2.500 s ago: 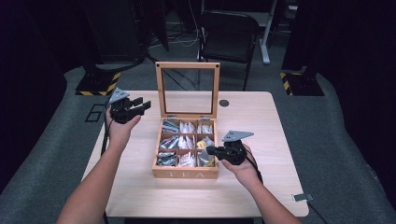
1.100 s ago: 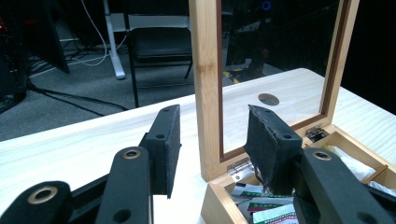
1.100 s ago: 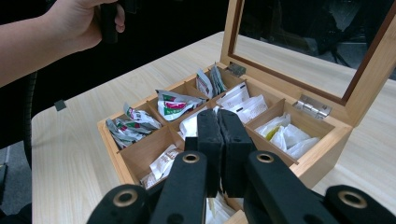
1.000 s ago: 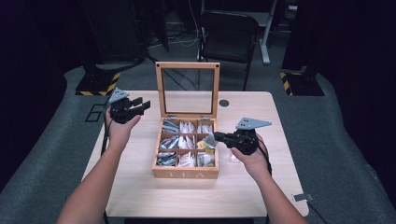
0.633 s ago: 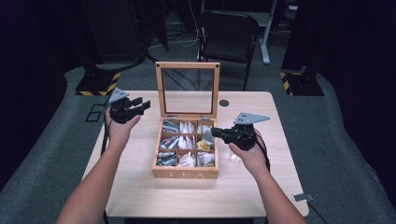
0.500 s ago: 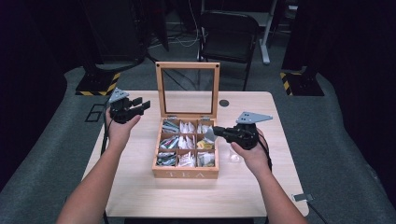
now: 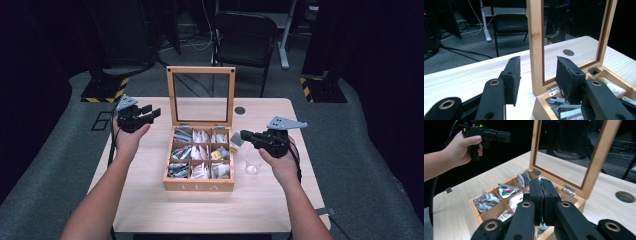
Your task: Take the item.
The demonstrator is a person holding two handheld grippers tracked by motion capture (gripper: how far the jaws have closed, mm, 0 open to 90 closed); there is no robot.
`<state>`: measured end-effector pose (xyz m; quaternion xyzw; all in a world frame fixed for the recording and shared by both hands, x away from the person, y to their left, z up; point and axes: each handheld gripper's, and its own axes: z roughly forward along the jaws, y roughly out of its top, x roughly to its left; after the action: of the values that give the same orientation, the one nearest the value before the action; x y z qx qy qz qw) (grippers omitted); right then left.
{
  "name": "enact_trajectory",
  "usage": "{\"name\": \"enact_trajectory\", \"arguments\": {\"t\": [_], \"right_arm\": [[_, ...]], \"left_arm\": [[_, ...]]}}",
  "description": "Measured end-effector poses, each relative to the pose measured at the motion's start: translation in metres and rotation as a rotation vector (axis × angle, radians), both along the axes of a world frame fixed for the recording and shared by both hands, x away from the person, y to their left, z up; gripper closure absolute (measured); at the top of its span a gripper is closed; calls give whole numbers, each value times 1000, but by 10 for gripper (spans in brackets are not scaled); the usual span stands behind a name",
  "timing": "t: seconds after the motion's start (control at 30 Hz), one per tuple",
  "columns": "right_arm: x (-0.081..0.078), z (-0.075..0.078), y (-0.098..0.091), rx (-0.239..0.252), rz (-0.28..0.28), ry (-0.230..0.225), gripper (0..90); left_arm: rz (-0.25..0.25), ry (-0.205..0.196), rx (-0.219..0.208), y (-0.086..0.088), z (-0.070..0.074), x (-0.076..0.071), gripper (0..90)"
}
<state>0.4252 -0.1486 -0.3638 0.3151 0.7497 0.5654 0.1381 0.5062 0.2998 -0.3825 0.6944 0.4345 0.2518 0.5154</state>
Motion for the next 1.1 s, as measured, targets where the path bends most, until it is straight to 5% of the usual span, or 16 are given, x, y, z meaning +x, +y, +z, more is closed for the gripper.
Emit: {"name": "enact_trajectory", "arguments": {"t": [1.1], "right_arm": [[-3,-3,-51,2,-144,-8,887]], "left_arm": [[0,0,-6,1,0,-1,549]]}}
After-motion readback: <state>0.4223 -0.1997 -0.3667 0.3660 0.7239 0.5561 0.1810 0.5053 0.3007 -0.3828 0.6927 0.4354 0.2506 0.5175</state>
